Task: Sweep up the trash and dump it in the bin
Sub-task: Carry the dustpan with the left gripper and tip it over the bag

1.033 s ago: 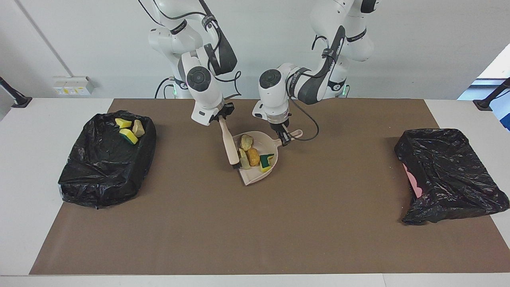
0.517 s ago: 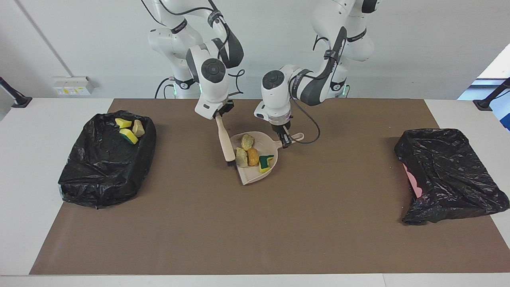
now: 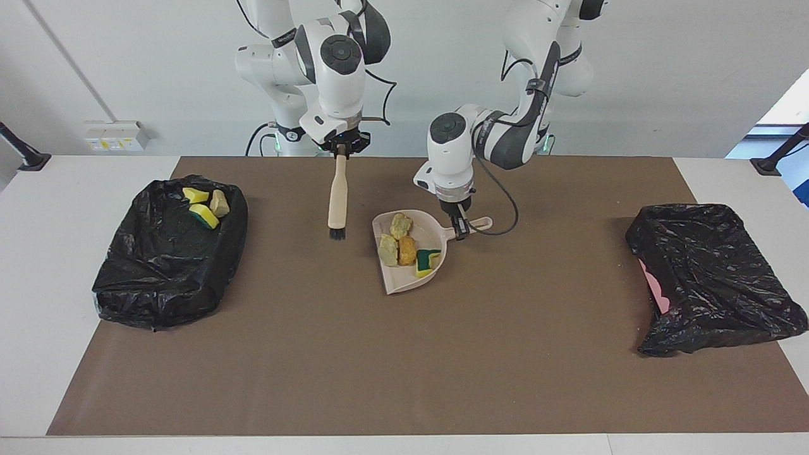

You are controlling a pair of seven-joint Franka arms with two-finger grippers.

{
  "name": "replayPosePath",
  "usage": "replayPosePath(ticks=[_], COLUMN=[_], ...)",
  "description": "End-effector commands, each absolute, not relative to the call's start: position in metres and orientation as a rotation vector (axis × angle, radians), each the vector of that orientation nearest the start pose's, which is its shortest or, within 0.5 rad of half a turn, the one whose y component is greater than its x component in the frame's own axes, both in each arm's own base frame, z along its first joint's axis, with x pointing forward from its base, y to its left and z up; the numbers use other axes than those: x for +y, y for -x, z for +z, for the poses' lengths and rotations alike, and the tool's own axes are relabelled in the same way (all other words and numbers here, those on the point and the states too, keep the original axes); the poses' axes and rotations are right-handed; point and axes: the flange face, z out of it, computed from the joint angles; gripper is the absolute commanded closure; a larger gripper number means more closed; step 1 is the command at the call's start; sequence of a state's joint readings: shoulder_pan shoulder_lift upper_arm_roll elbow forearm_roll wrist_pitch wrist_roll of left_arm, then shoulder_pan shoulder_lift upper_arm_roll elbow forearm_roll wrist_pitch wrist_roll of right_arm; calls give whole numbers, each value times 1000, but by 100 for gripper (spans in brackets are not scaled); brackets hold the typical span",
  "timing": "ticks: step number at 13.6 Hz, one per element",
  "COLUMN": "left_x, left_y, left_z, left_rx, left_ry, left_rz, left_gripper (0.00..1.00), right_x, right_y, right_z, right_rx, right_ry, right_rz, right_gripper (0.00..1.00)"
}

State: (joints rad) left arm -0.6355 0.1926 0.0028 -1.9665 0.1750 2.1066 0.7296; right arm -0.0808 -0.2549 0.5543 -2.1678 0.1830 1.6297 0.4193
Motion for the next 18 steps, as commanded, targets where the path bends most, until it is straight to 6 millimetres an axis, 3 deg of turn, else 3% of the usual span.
replayPosePath(ticks=[1,2,5,8,10,13,16,18], left_x=[-287,-258,-165,-70,-8,88,173,228], left_y=[-494,-503,-523,-539,-546,-543,-537,-532], left_z=[422,439,478,500,512,524,541,555], left_rx=[2007,2001,2045,1980,1977,2017,1883,1770], left_ry=[2219,2221,2181,2291,2304,2324,2415,2451], left_rz=[44,47,77,89,74,11,-22,-23], left_gripper=[100,100,100,100,100,100,100,100], right_x=[241,248,292,310,316,321,335,336], right_y=[-366,-362,-340,-315,-310,-298,-286,-285], right_z=[454,449,432,396,379,355,331,329], right_rx=[76,119,51,56,89,86,85,76], right_ry=[3178,3183,3108,3119,3112,3120,3118,3115], right_rz=[493,483,492,484,494,485,483,487], right_gripper=[100,100,100,100,100,100,100,100])
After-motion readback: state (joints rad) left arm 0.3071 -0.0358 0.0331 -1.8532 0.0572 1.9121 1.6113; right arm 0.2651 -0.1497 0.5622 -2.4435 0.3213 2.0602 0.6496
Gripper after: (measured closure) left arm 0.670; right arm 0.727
